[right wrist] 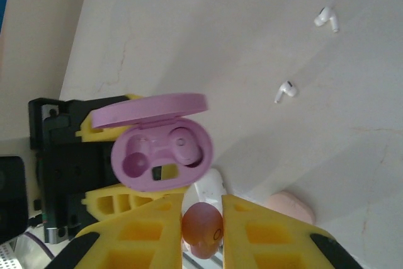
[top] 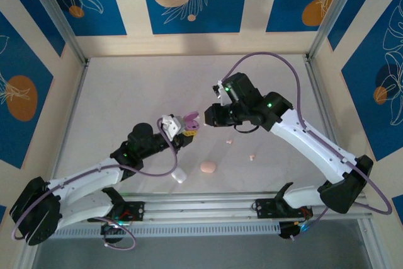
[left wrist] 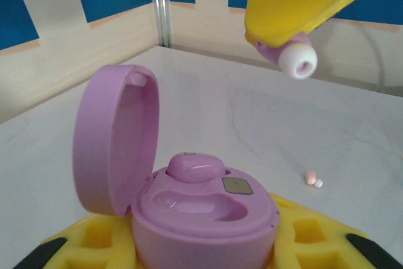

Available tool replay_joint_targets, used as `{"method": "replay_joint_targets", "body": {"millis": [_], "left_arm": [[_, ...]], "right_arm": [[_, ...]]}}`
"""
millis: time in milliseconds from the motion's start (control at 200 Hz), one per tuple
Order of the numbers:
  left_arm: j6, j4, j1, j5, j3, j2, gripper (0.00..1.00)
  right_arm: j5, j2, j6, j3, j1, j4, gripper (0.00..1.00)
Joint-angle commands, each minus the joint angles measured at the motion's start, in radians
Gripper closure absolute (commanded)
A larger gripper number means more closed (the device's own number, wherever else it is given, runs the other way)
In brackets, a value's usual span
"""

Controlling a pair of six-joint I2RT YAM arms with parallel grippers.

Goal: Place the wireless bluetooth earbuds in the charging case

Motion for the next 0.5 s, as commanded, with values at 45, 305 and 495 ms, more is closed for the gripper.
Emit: {"method": "replay_joint_targets", "body": {"millis": [45,305,495], "left_arm": [[0.027,0.078,-0.024,-0.004,0.048,0.021,0.73],[0.033,0.074,-0.037,-0.008,0.057,0.031,0.73],[0.035,0.076,-0.043,-0.007,0.056,0.029,0.72]], "right_arm": [[0.002,0.026,0.019,0.044,0.035,-0.003,0.80],[0.003,0.065,0.031,0.063,0.061,0.025,0.80],[0.026,0.076,0.044,0.072,0.066,0.037,0.80]]}}
